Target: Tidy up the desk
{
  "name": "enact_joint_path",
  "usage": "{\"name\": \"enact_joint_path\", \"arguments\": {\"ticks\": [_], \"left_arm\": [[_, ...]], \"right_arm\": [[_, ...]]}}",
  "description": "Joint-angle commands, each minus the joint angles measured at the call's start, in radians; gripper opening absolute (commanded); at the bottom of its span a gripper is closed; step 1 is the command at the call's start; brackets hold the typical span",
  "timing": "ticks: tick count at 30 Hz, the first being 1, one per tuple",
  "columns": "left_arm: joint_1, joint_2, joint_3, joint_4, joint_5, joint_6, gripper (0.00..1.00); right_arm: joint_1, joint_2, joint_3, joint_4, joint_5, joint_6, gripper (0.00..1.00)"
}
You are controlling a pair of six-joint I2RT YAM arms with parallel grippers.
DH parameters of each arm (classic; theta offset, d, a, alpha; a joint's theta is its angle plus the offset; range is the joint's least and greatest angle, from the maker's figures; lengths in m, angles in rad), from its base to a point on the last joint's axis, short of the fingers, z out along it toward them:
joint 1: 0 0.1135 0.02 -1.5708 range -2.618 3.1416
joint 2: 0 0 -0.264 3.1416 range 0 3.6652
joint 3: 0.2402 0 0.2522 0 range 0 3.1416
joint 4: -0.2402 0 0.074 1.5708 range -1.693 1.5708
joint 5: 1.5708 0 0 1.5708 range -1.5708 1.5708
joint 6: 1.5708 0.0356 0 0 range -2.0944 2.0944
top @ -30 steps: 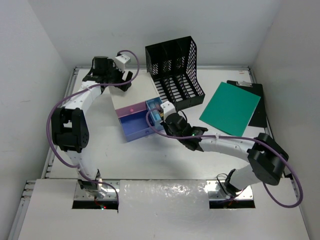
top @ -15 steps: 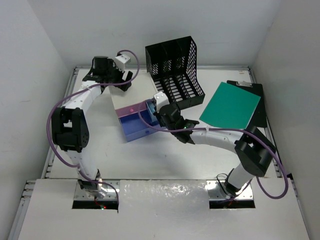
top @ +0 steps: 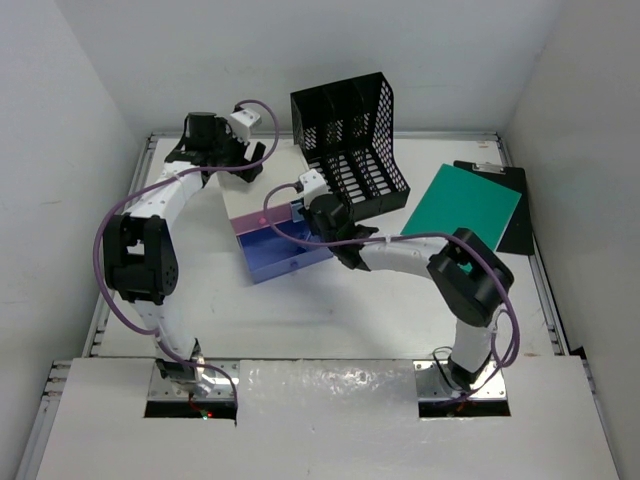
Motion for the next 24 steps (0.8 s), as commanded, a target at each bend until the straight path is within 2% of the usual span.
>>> {"name": "enact_joint_path", "arguments": {"ticks": [1,6,9,17,20,21,24], "left_arm": [[0.002,0.059,-0.047,-0.098,-0.054,0.054,0.88],[0.002,0.064,-0.055,-0.096,-0.066,0.062,0.88],[0.002,0.061,-0.067,-0.085,-0.063,0.06,0.88],[0.002,0.051,-0.112,-0.03,-0.095,0.048,0.88],[0.002,0.051,-0.106,-0.03,-0.091,0.042,0.88],[0.002,0.05,-0.106,-0.029,-0.091,0.042,0.88],[0.002,0.05,-0.103,-0.027,-0.095,0.042,0.88]], "right_arm": [[0.005,0.045,0.095,0.152,-0.026,-0.024,0.0],[0.005,0.075,0.116,0.187,-0.013,-0.018,0.0],[0.008,0.039,0.076,0.16,-0.029,-0.012,0.0],[0.136,-0.229,-0.26,0.181,0.042,0.0,0.0],[0.168,-0.233,-0.372,0.199,-0.013,0.147,0.0],[0.174,-0.23,-0.406,0.254,-0.057,0.243,0.0],[0.18,-0.198,-0.518,0.398,-0.081,0.366,0.0]]}}
